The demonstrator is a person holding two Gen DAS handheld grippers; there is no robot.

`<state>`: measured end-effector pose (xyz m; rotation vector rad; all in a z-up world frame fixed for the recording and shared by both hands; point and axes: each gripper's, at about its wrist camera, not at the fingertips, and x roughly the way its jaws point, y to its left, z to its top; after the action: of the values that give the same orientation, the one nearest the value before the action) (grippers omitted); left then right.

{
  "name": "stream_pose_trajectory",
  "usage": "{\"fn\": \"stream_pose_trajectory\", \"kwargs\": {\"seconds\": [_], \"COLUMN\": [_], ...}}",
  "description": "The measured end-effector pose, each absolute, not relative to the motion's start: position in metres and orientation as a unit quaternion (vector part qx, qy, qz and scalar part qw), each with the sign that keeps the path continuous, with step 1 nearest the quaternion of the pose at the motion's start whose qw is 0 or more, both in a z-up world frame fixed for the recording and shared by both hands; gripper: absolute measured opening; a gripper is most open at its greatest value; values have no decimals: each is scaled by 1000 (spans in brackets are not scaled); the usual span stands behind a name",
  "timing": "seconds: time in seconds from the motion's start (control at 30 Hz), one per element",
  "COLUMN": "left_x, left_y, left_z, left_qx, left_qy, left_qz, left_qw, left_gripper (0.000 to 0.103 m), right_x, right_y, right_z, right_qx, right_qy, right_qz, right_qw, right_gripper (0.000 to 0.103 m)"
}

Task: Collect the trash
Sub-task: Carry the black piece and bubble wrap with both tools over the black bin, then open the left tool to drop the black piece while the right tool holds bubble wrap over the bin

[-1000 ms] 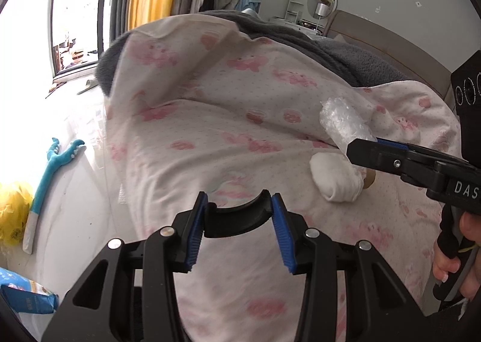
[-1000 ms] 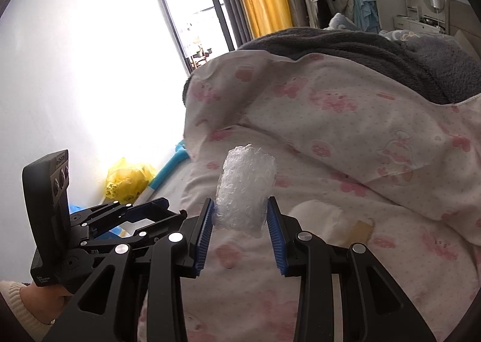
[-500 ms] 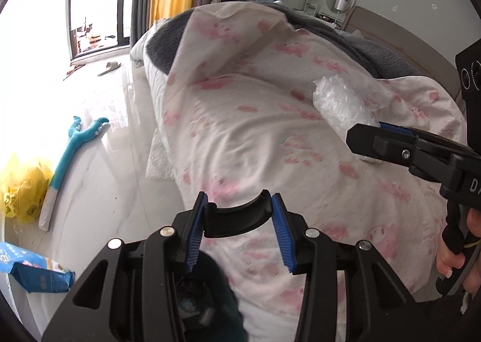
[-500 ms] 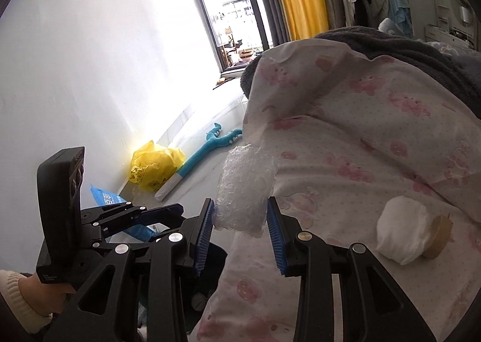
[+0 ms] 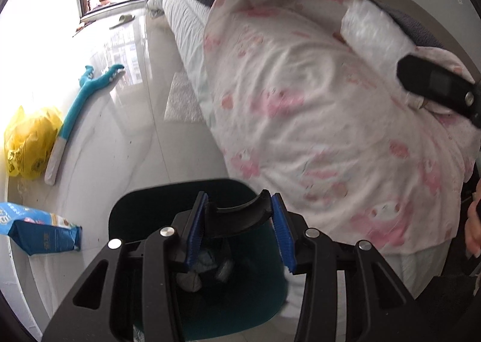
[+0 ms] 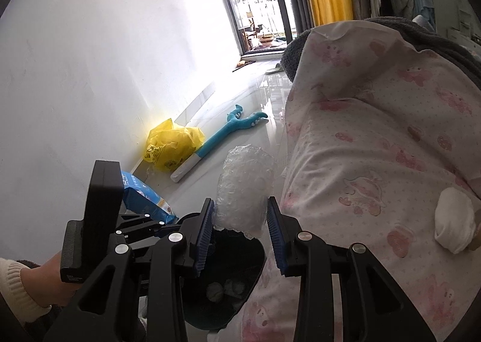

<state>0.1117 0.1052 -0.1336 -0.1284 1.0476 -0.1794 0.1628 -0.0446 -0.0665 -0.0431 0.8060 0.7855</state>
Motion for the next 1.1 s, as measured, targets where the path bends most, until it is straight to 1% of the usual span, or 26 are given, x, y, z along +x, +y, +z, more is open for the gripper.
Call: {"fn": "stream_pose_trajectory", "kwargs": {"seconds": [0.4, 0.53, 0.63, 0.8, 1.03, 1.1], "left_x": [80, 70, 64, 58, 52, 51], "left_y": [140, 152, 161, 177, 195, 199], "left_z": [-178, -186, -188, -182, -157, -150], "left_qx": [-71, -73, -76, -85, -102, -104], "left_qy": [568, 582, 582, 571, 522, 509], "left_qz": [-82, -76, -71, -65, -56, -51], "left_qw": [816, 807, 806, 814, 845, 853], "left_gripper": [46, 54, 64, 69, 79, 80], "right_x": [145, 144, 141, 138, 139, 141], "right_y": [2, 16, 22, 34, 52, 59], "right_z": [-90, -100, -105, -121, -150, -159], "right_qx": [-45, -53, -60, -74, -96, -98], "right_qy": [409, 416, 422, 440, 470, 481], "right_qz": [385, 388, 388, 384, 377, 373], "right_qw": [826, 821, 817, 808, 792, 787], "right_gripper": [36, 36, 36, 36, 36, 36]}}
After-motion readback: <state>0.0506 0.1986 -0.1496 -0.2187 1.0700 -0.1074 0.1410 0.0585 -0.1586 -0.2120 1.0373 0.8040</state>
